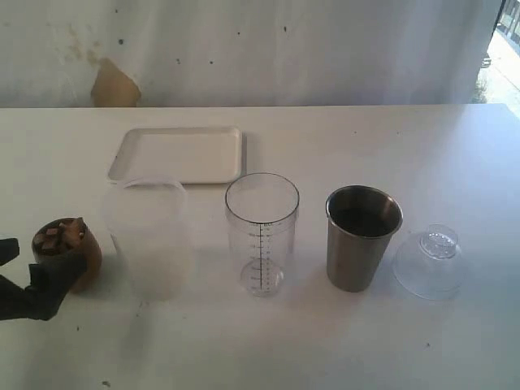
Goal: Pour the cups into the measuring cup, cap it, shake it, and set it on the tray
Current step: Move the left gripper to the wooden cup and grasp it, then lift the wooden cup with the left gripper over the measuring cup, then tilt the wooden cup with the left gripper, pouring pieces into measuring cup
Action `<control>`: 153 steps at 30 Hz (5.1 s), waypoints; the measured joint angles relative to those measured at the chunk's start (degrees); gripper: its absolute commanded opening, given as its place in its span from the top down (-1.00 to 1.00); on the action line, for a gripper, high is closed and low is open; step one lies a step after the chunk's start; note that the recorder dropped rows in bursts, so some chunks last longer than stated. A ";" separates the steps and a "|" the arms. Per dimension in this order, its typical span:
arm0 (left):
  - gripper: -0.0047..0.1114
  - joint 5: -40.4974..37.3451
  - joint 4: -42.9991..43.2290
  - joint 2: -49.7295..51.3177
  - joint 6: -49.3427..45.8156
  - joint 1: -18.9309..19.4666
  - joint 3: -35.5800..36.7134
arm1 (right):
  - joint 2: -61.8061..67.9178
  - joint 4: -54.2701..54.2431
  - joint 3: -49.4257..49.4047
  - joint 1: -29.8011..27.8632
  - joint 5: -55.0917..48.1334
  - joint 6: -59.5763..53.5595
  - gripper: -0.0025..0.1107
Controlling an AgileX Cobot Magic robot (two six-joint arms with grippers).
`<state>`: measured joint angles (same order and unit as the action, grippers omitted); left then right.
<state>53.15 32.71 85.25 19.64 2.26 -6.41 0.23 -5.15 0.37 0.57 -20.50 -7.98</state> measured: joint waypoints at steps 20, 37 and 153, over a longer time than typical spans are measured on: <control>-0.88 7.26 -2.67 22.81 -10.75 0.00 -8.52 | 0.00 0.00 0.00 0.00 0.00 0.02 0.96; -0.88 13.68 -4.04 33.30 -12.97 0.00 -16.49 | 0.00 0.00 0.00 0.00 0.00 0.02 0.96; 0.92 -16.00 32.64 18.47 -70.81 -30.23 -58.00 | 0.00 0.00 0.00 0.00 0.00 0.23 0.96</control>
<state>37.15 65.35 103.72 -51.17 -27.98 -64.40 0.23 -5.15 0.37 0.57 -20.50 -7.75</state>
